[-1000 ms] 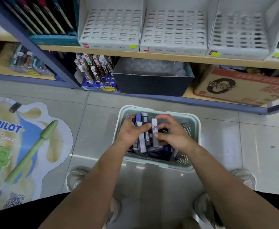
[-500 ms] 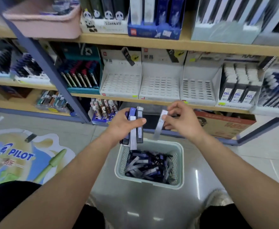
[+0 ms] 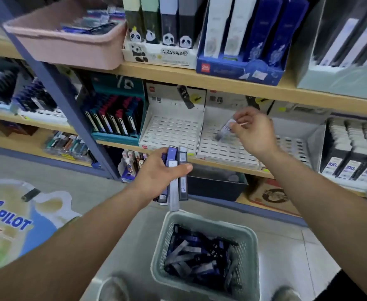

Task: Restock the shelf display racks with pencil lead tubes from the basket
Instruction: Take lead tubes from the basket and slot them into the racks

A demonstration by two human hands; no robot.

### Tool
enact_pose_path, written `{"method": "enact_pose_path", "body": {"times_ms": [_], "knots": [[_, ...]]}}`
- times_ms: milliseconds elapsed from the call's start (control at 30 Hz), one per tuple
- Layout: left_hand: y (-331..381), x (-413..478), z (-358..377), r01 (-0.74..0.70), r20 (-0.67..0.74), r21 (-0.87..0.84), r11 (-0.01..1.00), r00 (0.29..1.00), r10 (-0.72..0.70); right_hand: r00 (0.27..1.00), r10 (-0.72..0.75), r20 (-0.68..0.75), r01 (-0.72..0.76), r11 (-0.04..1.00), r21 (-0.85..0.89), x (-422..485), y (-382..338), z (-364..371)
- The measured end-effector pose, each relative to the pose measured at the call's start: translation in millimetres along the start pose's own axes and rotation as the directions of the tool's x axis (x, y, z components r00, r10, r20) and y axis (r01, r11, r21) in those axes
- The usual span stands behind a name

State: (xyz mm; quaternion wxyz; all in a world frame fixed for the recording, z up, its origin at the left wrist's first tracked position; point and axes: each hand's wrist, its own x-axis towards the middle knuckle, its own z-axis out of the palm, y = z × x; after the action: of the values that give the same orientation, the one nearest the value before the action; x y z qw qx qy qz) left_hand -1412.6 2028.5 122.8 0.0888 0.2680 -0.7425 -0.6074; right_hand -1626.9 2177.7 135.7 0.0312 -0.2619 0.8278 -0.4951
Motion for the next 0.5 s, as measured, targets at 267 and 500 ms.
{"method": "enact_pose_path", "body": {"times_ms": [267,500], "knots": [[-7,21,-14,0.025,-0.012,-0.083,0.996,1.000,-0.026,0.998,-0.041,-0.056,0.042,0.999,0.003,53,23,44],[-7,24,-7,0.052,-0.013,-0.078,0.996,0.998,-0.054,0.995,-0.058,-0.081,0.049,0.993,-0.108,64,25,44]]}}
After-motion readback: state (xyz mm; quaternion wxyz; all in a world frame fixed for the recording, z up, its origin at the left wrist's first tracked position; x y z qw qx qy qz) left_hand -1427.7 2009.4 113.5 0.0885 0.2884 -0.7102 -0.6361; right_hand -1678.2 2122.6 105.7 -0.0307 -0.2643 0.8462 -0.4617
